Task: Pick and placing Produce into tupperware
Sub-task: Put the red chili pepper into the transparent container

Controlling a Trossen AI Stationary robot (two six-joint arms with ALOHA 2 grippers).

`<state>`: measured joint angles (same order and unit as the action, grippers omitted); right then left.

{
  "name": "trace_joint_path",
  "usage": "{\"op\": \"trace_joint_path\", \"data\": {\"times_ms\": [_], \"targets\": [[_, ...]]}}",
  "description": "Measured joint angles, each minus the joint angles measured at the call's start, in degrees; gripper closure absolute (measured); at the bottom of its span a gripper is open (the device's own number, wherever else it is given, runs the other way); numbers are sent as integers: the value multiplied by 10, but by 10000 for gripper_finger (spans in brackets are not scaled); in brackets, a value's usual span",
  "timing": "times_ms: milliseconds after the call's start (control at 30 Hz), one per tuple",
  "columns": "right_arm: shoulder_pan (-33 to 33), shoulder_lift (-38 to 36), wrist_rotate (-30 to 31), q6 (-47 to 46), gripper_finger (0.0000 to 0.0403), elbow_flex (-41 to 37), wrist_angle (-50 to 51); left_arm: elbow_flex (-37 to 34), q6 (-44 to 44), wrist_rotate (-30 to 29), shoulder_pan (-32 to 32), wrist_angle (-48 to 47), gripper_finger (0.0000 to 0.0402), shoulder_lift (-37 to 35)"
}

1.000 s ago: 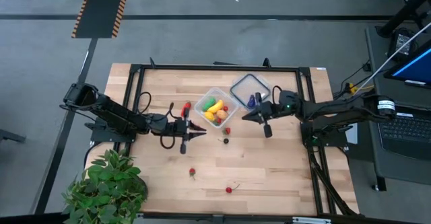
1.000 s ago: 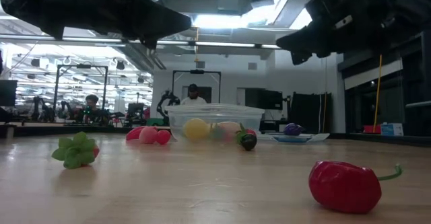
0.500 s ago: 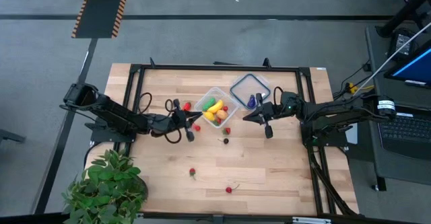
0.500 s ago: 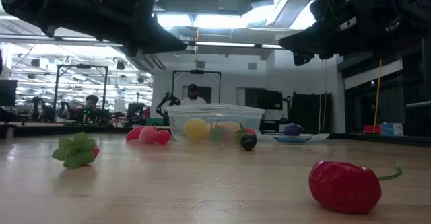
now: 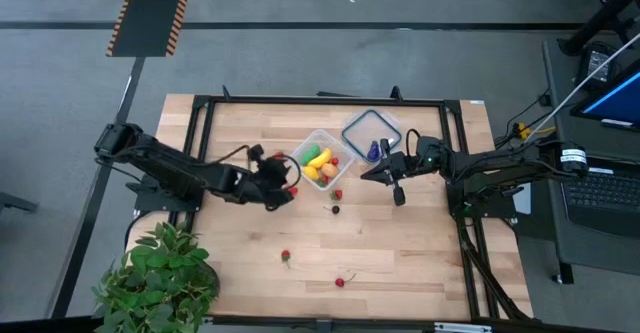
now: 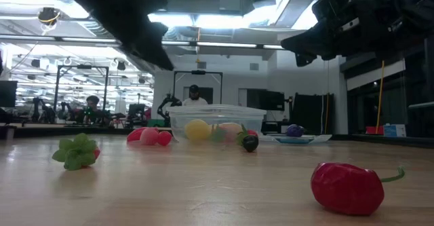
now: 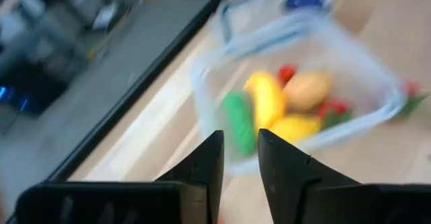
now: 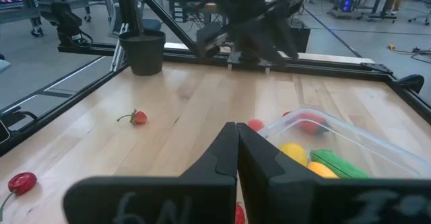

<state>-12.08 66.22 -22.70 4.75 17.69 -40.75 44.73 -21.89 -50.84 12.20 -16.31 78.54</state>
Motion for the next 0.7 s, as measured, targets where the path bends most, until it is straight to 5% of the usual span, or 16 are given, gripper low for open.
{"op": "trace_joint_path", "data": {"times_ms": [233, 700], "targets": [[0, 0, 0, 0, 398, 0, 6, 70, -153, 62, -20, -227, 302, 0], [0, 0, 0, 0, 398, 0, 19, 80, -179, 185, -100, -262, 230, 0]]}}
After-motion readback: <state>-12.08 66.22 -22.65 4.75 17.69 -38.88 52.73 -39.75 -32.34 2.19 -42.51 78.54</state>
